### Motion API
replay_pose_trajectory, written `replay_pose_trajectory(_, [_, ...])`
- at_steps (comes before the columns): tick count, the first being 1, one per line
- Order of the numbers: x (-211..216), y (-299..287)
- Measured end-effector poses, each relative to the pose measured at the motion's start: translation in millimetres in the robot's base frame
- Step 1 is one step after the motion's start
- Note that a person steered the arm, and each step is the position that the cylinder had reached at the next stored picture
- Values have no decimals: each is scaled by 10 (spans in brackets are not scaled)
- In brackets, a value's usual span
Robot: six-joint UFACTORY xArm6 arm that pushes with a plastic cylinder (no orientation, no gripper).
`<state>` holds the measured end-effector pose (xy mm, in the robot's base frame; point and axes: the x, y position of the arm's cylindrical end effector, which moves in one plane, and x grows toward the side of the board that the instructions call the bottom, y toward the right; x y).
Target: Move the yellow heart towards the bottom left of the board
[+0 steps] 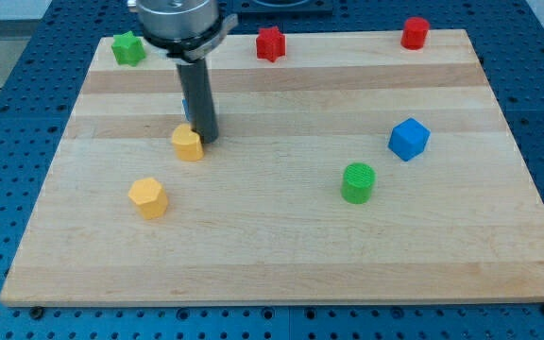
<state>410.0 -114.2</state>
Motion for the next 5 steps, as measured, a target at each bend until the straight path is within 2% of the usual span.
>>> replay_pose_trajectory(3, [239,-785])
replay_pose_trajectory(5, [739,-809])
